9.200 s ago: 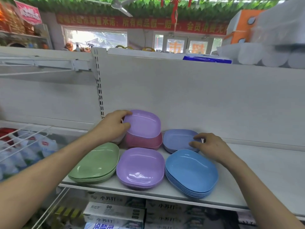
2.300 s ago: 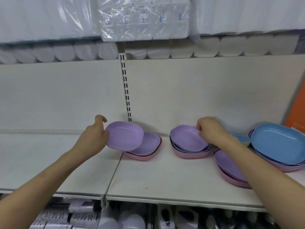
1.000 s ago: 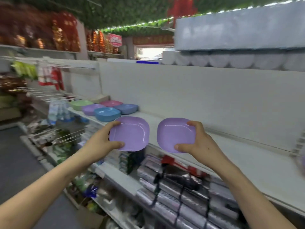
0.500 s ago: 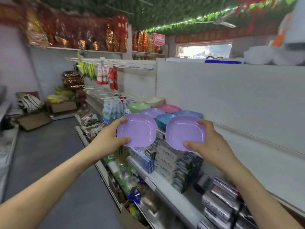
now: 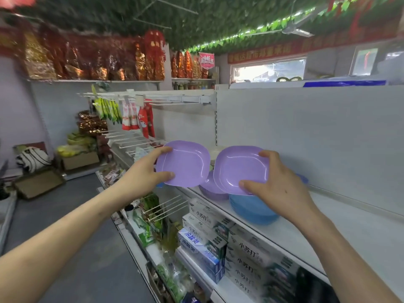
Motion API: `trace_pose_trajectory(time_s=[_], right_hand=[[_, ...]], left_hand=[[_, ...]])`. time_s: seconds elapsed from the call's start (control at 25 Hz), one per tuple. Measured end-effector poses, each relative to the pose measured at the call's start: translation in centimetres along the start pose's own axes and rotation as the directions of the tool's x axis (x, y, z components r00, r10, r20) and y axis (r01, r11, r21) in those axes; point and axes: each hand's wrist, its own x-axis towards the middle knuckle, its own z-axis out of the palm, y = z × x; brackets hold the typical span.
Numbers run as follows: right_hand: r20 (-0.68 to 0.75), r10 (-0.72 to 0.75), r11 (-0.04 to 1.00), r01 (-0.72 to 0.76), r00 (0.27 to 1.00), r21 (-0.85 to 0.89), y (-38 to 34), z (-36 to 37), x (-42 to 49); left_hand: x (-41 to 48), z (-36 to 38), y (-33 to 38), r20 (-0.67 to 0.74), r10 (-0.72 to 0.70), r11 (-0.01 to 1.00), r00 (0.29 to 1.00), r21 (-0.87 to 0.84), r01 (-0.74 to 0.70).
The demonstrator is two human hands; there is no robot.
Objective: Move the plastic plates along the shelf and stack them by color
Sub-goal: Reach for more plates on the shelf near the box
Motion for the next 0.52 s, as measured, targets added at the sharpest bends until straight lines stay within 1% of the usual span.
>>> trace_pose_trajectory(time_s=[0.12,0.32,0.52], right_hand=[[-0.004,0.034,0.998,-0.034,0.999,-0.057,0.2,1.8,1.6],[-0.015,0.115,0.979,-0.116,0.993,-0.165,0.0,3.3,3.5],[0.03,0.196,0.94,-0.179,0.98,-0.291,-2.0,5.8,4.7]], left_hand=[[3.6,1.4,-2.2,0.023,0.037,0.999,0.999,-0.04,-0.036],[9.0,3.9,-5.2,-0.023,0.1,0.968,0.995,-0.23,-0.103],[14.0,6.0,-7.4,0.048,0.159,0.935,0.986,-0.329,-0.135]])
